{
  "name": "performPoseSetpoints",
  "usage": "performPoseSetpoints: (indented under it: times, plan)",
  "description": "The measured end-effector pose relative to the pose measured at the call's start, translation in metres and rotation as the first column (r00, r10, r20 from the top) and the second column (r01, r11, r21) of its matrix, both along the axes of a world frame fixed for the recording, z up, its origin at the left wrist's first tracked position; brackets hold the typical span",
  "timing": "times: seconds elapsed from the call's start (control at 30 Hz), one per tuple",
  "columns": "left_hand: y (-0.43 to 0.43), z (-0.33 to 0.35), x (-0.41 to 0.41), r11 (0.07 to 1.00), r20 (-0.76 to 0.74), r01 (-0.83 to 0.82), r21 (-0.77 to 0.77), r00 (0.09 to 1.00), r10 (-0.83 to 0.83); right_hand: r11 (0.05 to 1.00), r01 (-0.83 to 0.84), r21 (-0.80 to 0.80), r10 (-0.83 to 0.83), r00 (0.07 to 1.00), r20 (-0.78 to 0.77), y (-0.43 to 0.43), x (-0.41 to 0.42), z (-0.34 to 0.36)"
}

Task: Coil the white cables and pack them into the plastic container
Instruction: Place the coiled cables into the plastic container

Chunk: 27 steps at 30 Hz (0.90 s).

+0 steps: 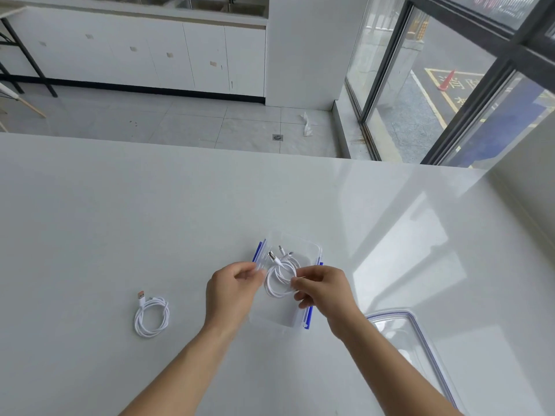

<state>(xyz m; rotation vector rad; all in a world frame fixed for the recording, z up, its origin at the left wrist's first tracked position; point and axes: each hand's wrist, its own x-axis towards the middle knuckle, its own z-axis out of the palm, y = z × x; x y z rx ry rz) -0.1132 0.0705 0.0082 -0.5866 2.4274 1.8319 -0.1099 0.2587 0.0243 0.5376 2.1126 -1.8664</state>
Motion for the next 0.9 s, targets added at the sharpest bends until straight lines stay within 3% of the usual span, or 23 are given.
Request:
performPoseSetpoints:
  times: [0.1, 0.17, 0.23, 0.37, 0.53, 0.63, 0.9]
  plan:
    - [-0.018, -0.009, -0.002, 0.94, -0.019, 0.035, -0.338, 0.999, -0.044, 0.995, -0.005, 0.097, 0.006, 1.0, -0.004, 0.013, -0.004, -0.003]
    - [-0.024, -0.014, -0.004, 0.909, 0.086, 0.138, -0.393, 0.99, -0.113, 0.983, -0.035, 0.178, 0.036, 0.999, 0.001, 0.016, -0.007, -0.005]
    - [-0.024, -0.018, -0.004, 0.9, 0.127, 0.22, -0.375, 0.974, -0.185, 0.964, -0.073, 0.254, 0.074, 0.997, 0.009, 0.013, -0.011, -0.006]
    - [-0.023, -0.023, 0.0, 0.929, 0.154, 0.218, -0.298, 0.972, -0.179, 0.873, -0.171, 0.458, 0.193, 0.981, -0.002, 0.004, -0.02, -0.005]
    - [-0.015, -0.023, 0.014, 0.965, 0.19, 0.205, -0.166, 0.966, -0.173, 0.562, -0.359, 0.745, 0.426, 0.898, 0.111, -0.005, -0.024, -0.011]
    - [-0.011, -0.024, 0.024, 0.983, 0.21, 0.163, -0.084, 0.967, -0.142, 0.469, -0.411, 0.782, 0.455, 0.871, 0.185, -0.007, -0.02, -0.016]
    - [-0.006, -0.023, 0.032, 0.982, 0.195, 0.163, -0.094, 0.97, -0.142, 0.38, -0.497, 0.78, 0.492, 0.823, 0.285, -0.018, -0.012, -0.016]
